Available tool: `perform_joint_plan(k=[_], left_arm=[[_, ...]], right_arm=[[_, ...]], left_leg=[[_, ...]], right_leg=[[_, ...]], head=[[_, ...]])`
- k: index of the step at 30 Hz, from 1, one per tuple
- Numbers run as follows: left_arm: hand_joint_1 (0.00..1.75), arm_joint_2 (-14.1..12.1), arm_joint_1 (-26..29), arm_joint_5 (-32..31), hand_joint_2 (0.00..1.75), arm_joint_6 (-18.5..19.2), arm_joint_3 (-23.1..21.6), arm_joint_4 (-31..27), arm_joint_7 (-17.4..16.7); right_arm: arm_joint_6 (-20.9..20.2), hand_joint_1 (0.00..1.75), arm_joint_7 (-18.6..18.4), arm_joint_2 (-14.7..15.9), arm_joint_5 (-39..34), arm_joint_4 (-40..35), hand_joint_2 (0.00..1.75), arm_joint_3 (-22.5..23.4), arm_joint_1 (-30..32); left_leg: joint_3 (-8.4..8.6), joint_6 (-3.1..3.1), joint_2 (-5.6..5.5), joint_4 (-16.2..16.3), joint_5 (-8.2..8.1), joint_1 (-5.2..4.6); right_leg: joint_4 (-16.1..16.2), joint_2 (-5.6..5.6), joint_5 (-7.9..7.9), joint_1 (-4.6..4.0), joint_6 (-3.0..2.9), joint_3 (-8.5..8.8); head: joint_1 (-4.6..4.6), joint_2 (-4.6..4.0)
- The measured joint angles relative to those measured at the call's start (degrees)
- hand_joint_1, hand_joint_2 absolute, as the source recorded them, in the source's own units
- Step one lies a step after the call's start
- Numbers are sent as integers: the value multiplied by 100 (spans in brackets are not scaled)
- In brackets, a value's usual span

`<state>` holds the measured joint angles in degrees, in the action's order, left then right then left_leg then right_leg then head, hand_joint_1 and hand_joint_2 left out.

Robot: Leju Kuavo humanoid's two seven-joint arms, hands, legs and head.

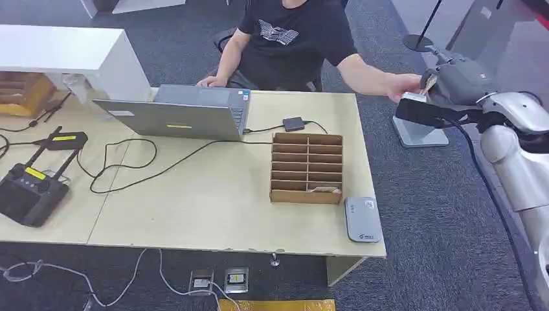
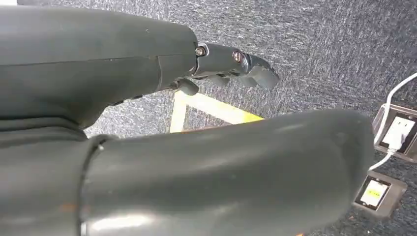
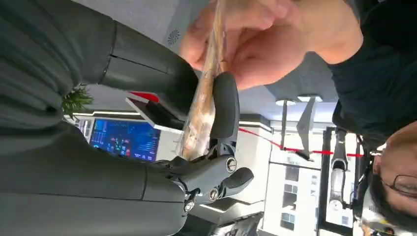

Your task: Pass the card to the sensor for recognition and then transmit it.

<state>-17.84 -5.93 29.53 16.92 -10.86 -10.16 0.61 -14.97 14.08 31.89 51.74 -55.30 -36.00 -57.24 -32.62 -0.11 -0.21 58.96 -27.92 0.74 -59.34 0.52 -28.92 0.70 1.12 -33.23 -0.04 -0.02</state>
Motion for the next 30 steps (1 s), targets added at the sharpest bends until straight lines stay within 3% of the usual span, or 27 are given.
perform_joint_plan(k=[10, 13, 20, 30], left_arm=[[0, 7, 0, 20, 0, -92, -24, 0, 0], [0, 9, 1, 92, 0, -120, -46, 0, 0], [0, 11, 2, 195, 0, -267, -57, 2, -48], [0, 98, 6, 313, 0, -383, -57, 4, -48]], right_arm=[[70, 175, -29, -92, 39, -2, 175, 90, 199], [57, 175, -268, -116, 63, -185, 175, 262, 604], [-658, 175, -815, -79, -380, -1142, 175, 920, 1849], [-664, 175, -1434, -120, -995, -2593, 175, 1657, 3412]], left_leg=[[3, 0, 0, 0, 0, 0], [2, 0, -1, 0, 0, 1], [3, -2, -3, 0, -3, 3], [1, -3, -1, -2, -4, 3]], right_leg=[[1, 0, 0, 0, 0, 0], [2, 2, 0, -1, 0, 0], [5, 6, -4, -3, 0, 1], [4, 4, -4, -3, -1, -1]], head=[[0, 0], [2, 0], [0, 0], [-4, 0]])
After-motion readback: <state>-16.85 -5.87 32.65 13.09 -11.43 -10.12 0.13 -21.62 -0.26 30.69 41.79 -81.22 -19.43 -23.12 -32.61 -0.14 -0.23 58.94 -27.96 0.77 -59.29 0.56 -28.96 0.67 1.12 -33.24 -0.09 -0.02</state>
